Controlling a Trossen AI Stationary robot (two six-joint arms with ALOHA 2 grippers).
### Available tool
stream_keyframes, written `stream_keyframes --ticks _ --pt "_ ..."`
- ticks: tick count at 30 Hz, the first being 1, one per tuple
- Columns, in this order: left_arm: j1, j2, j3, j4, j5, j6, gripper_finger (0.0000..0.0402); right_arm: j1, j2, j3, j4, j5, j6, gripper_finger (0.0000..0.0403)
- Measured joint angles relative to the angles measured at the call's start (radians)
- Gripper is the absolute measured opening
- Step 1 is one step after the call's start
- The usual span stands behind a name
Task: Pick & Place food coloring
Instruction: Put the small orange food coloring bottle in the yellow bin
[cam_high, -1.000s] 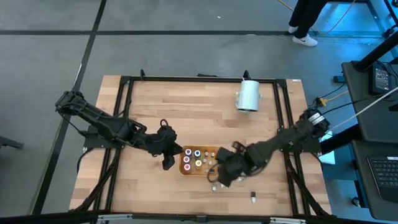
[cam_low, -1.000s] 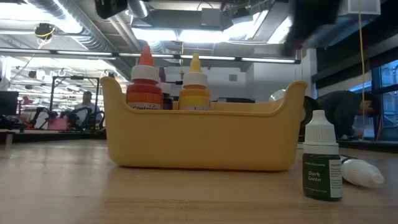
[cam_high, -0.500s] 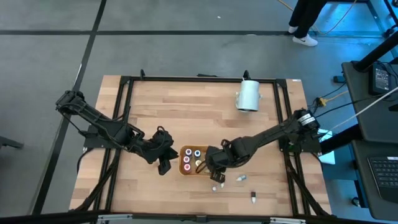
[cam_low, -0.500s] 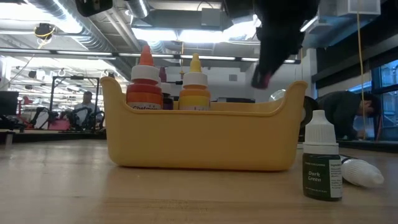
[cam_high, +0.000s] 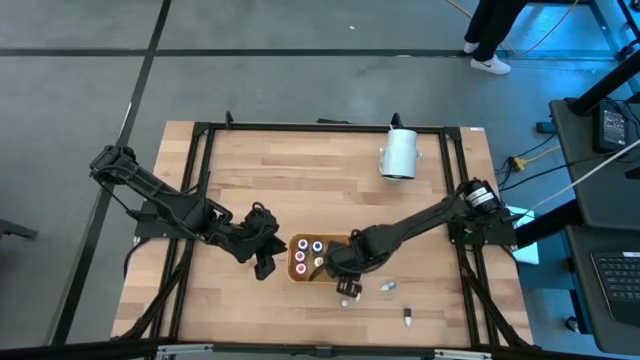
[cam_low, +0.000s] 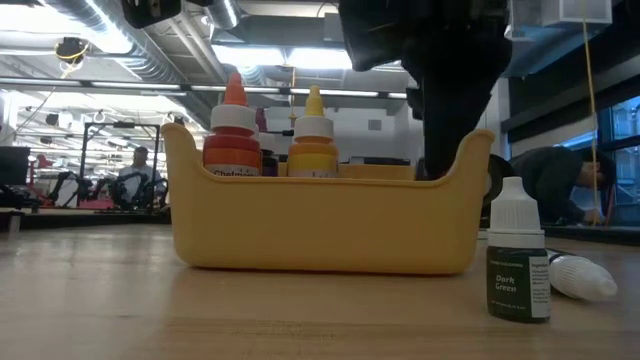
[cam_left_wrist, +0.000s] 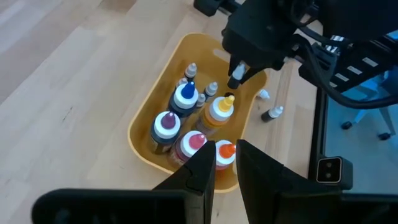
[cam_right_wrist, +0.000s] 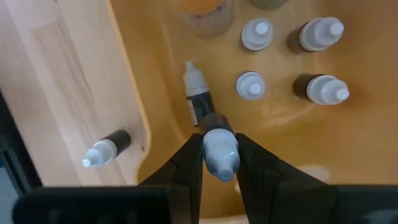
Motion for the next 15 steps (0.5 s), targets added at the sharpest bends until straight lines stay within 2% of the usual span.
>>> stream_keyframes --ticks 15 --pt "0.000 0.000 0.000 -0.003 0.001 0.010 0.0059 -0.026 0.018 0.001 -0.007 0.003 -0.099 0.0082"
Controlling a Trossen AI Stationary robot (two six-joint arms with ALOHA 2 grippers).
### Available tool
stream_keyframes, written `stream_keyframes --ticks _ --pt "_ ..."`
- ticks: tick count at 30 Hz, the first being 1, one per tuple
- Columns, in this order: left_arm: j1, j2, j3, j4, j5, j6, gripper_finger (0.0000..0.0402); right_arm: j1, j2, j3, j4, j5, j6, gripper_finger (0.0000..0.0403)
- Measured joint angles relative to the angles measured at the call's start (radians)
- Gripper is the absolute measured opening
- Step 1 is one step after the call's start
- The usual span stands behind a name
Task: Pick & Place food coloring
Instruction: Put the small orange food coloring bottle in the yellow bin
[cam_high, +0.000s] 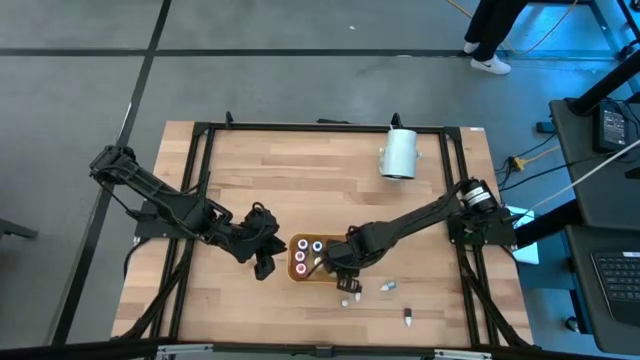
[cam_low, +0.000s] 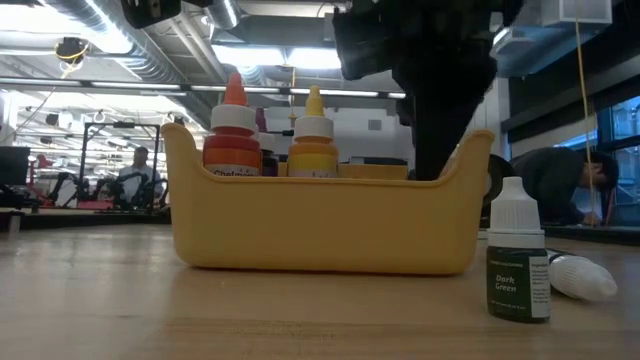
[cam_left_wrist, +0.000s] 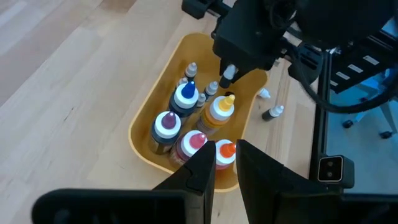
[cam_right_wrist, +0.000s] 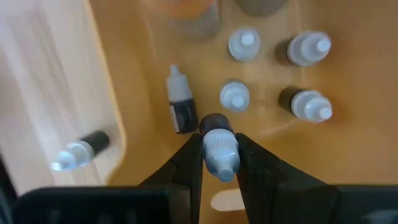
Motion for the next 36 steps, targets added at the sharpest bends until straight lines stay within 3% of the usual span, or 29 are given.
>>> stream_keyframes --ticks 14,36 --pt "0.000 0.000 0.000 -0.010 -0.001 0.009 0.0059 0.000 0.027 -0.001 -0.007 0.044 -0.048 0.0082" --pt "0.000 0.000 0.000 -0.014 0.001 0.009 0.0059 0.000 0.027 -0.001 -0.011 0.019 -0.129 0.0082"
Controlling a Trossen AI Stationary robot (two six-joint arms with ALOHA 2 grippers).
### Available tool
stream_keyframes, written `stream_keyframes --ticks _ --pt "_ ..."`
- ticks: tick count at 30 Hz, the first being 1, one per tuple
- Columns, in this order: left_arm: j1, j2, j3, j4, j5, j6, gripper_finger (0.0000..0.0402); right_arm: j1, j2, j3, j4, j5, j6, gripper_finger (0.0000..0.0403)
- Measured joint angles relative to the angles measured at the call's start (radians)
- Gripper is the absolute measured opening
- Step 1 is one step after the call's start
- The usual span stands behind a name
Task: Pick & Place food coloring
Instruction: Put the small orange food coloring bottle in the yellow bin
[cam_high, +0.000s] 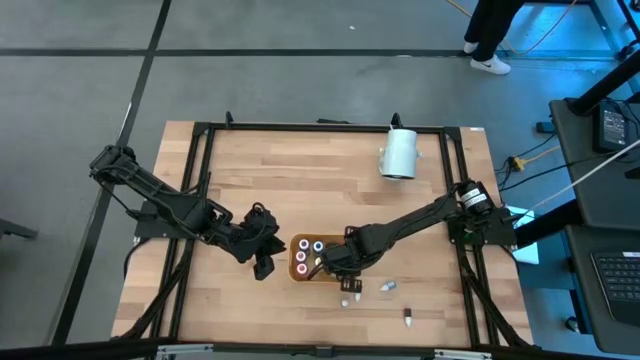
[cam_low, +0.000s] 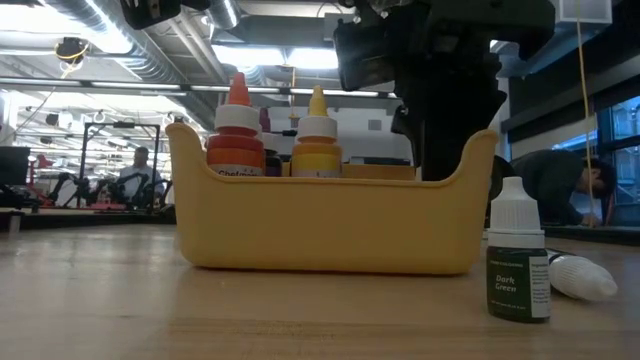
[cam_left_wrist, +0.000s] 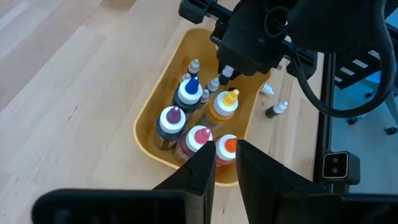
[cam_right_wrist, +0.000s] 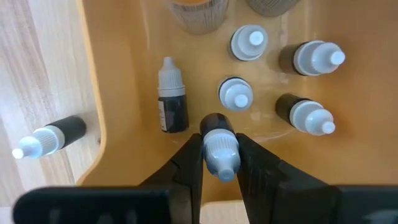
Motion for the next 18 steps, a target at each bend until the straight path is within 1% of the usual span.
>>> stream_keyframes --ticks 7,14,18 --pt "0.000 0.000 0.000 0.000 0.000 0.000 0.0059 0.000 0.000 0.000 0.000 0.000 0.007 0.0086" --pt "0.000 0.000 0.000 0.000 0.001 0.000 0.0059 0.000 0.000 0.000 0.000 0.000 0.005 0.0112" --pt "0.000 0.000 0.000 0.000 0.001 0.000 0.0059 0.000 0.000 0.000 0.000 0.000 0.005 0.0121"
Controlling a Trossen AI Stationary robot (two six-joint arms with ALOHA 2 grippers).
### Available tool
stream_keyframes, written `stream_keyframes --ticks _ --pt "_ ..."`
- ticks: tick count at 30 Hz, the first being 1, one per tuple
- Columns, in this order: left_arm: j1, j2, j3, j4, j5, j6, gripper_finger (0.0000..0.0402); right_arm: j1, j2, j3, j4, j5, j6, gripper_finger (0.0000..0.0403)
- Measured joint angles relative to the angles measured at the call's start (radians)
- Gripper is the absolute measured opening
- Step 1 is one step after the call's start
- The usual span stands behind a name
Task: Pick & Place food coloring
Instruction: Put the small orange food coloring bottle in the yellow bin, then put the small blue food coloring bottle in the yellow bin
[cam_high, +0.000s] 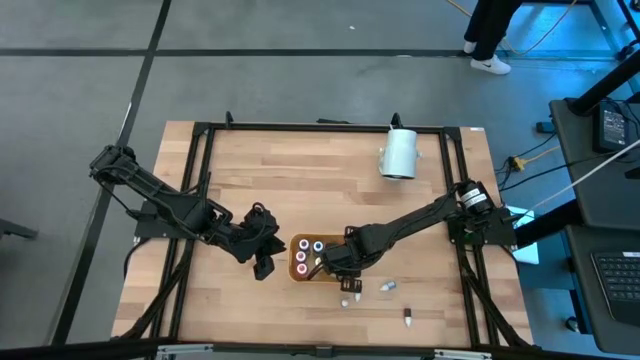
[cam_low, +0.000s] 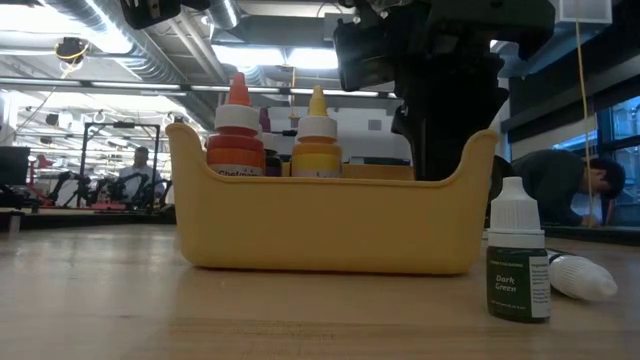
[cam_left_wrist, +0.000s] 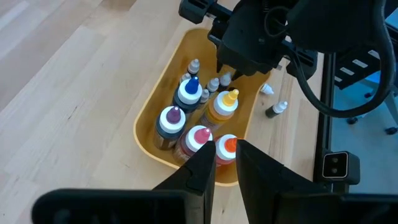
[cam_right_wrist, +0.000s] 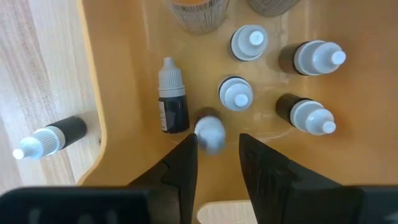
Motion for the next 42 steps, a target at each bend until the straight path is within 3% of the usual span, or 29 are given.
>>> stream_keyframes --ticks 13,22,32,36,42 --pt "0.000 0.000 0.000 0.000 0.000 0.015 0.0059 0.001 -0.061 0.000 -0.031 -0.002 0.019 0.0123" --pt "0.044 0.000 0.000 0.000 -0.028 0.034 0.0059 0.043 -0.340 -0.032 -0.064 0.057 0.047 0.0123" --pt "0.198 0.000 0.000 0.000 -0.034 0.085 0.0059 0.023 -0.694 -0.402 0.097 0.156 0.000 0.0123" --pt "0.286 0.000 0.000 0.002 0.005 0.177 0.0059 -0.045 -0.754 -0.486 0.168 0.170 -0.036 0.0123" --pt "0.500 0.000 0.000 0.041 0.161 0.405 0.0059 -0.188 -0.765 -0.537 0.227 0.144 -0.184 0.0123"
